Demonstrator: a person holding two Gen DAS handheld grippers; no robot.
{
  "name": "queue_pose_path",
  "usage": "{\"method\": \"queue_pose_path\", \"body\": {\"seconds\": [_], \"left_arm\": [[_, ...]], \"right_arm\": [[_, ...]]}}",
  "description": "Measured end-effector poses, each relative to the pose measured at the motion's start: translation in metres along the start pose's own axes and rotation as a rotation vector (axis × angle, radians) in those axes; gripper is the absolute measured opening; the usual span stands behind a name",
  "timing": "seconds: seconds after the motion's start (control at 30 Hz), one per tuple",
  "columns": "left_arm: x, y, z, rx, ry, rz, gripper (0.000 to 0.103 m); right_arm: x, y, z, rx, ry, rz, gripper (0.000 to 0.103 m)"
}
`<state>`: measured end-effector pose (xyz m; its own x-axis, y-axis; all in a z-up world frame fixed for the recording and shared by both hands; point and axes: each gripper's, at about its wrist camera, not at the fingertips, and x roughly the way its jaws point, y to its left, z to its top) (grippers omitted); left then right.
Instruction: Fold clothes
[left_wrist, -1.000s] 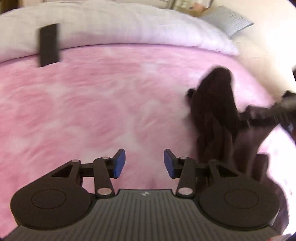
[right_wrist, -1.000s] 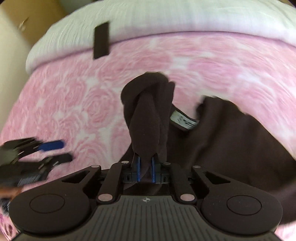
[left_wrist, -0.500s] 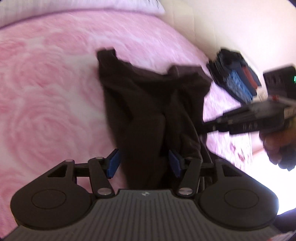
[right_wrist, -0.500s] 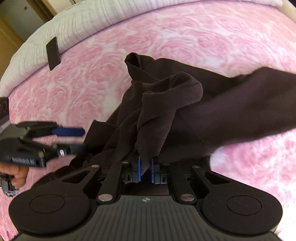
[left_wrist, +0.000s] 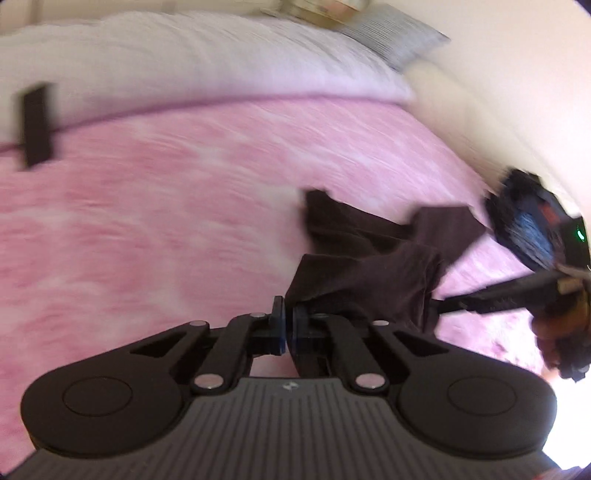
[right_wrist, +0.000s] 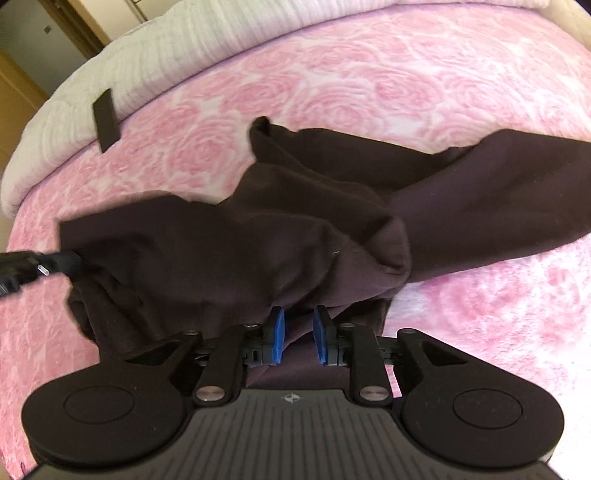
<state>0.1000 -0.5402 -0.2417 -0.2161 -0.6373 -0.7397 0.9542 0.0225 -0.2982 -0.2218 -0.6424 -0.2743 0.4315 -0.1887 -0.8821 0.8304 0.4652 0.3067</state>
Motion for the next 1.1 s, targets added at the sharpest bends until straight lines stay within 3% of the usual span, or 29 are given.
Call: {"method": "queue_pose_path", "body": {"seconds": [0.13,0.43,0.6,0.7,0.8,0.9,1.1], "left_arm": [[-0.045,0.041,-0.007,-0.089,-0.032,0.152,0.001],[-0.143,0.121,-0.019,-0.113,-0.071,0.556,0.001],[-0.163,0.189,-0.026,-0.041,0.031,0.737,0.004],[-0.156,0.231,-0.044,-0.087,0.113,0.830,0.003],[-0.173,0.253,-0.065,-0.195,0.086,0.802,0.010],[-0.189,0.252,-0.095,-0.226,0.073,0.720,0.028],[-0.147,0.233,-0.146,-0.039,0.170,0.673,0.034]], "right_arm": [[0.003,0.023,-0.004,-0.034,0.006,0.043,0.027],[0.009,0.077,-0.014,-0.149,0.018,0.083,0.028],[0.012,0.107,-0.019,-0.190,0.023,0.099,0.028],[0.015,0.126,-0.024,-0.215,0.032,0.111,0.030],[0.015,0.142,-0.033,-0.243,0.043,0.118,0.035],[0.017,0.156,-0.045,-0.266,0.061,0.118,0.039],[0.030,0.182,-0.074,-0.294,0.128,0.122,0.041]]}}
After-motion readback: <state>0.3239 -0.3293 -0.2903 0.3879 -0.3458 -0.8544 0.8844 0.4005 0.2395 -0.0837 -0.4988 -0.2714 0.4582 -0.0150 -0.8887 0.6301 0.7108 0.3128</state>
